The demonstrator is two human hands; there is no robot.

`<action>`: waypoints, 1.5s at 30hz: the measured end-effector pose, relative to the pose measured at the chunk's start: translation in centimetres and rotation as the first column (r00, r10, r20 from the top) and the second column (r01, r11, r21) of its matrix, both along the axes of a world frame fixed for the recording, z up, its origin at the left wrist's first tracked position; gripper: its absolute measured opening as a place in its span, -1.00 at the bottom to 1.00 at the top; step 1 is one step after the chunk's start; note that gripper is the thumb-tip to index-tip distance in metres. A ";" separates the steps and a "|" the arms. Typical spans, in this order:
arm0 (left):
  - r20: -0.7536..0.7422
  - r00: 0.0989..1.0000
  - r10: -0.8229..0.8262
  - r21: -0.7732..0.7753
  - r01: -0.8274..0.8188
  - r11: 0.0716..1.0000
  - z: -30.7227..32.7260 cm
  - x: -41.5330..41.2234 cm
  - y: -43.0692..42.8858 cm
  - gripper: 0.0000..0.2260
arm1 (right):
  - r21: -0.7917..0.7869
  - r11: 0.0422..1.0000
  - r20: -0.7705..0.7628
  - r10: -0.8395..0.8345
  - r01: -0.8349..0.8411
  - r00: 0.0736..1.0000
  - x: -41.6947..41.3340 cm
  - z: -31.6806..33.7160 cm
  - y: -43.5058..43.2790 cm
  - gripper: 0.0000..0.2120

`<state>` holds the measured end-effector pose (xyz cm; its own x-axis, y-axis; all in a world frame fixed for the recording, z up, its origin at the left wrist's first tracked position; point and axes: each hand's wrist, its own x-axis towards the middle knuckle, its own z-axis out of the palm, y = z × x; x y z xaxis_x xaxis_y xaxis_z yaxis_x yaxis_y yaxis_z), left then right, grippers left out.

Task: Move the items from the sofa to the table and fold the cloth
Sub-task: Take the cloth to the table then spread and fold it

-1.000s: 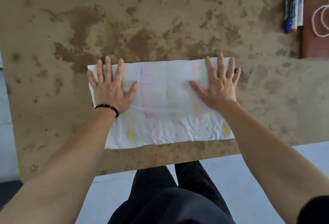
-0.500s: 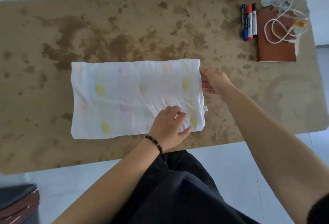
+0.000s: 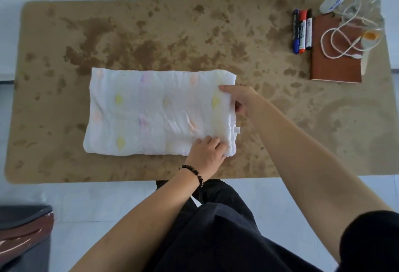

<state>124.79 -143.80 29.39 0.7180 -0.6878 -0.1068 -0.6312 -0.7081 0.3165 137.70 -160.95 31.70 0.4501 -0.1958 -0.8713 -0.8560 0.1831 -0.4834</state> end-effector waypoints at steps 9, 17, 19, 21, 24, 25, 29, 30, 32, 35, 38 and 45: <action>-0.778 0.384 0.498 -0.173 -0.892 0.417 9.2 2.8 9.5 -0.62 | -0.076 0.997 0.230 0.021 -0.004 0.973 3.9 7.3 7.1 -0.78; -0.965 -0.193 0.178 0.172 -0.977 -0.125 8.9 3.8 23.2 -0.82 | -0.233 0.951 0.324 0.272 -0.202 0.906 8.0 7.2 23.6 -0.53; -0.946 -0.284 0.155 0.260 -0.952 -0.158 8.0 3.9 25.8 -0.82 | -0.301 0.906 0.309 0.387 -0.297 0.869 8.5 6.2 27.5 -0.53; -0.927 -0.350 0.135 0.325 -0.929 -0.177 6.9 4.0 28.0 -0.81 | -0.370 0.846 0.292 0.497 -0.383 0.817 9.1 5.1 30.8 -0.55; -0.893 -0.431 0.130 0.404 -0.895 -0.190 5.1 4.7 30.7 -0.81 | -0.389 0.760 0.257 0.632 -0.520 0.731 9.9 3.2 34.5 -0.48; -0.881 -0.449 0.149 0.425 -0.890 -0.169 4.8 5.0 31.3 -0.81 | -0.355 0.747 0.246 0.655 -0.563 0.714 9.9 2.9 35.3 -0.45; -0.790 -0.468 0.397 0.455 -0.881 -0.133 5.2 6.0 32.5 -0.88 | -0.273 0.850 0.310 0.522 -0.451 0.795 9.4 2.8 34.7 -0.58; -0.747 -0.435 0.503 0.406 -0.897 -0.173 5.7 6.6 32.5 -0.93 | -0.331 0.867 0.348 0.479 -0.373 0.806 9.0 3.2 33.7 -0.68; -0.663 -0.196 0.722 0.166 -0.980 -0.113 6.4 8.0 32.1 -0.87 | -0.536 0.826 0.420 0.441 -0.176 0.793 7.6 4.0 31.3 -0.79; -0.312 0.515 0.799 -0.233 -0.856 0.461 5.8 11.3 30.6 -0.67 | -0.790 0.613 0.407 0.528 -0.003 0.746 4.3 3.8 27.4 -0.73; -0.030 0.893 0.449 -0.115 -0.449 0.886 3.6 15.6 27.5 -0.58 | -0.948 0.301 0.178 0.770 -0.104 0.613 2.1 1.2 24.8 -0.62; -0.051 0.919 0.392 0.247 -0.369 0.896 -2.2 20.8 26.6 -0.40 | -0.820 0.144 -0.149 0.881 -0.554 0.448 2.7 -2.9 25.0 -0.37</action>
<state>145.58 -117.16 27.23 0.8979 -0.3127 -0.3100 -0.2736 -0.9478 0.1636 140.38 -135.94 28.82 0.9213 -0.0235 -0.3882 -0.1463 -0.9458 -0.2900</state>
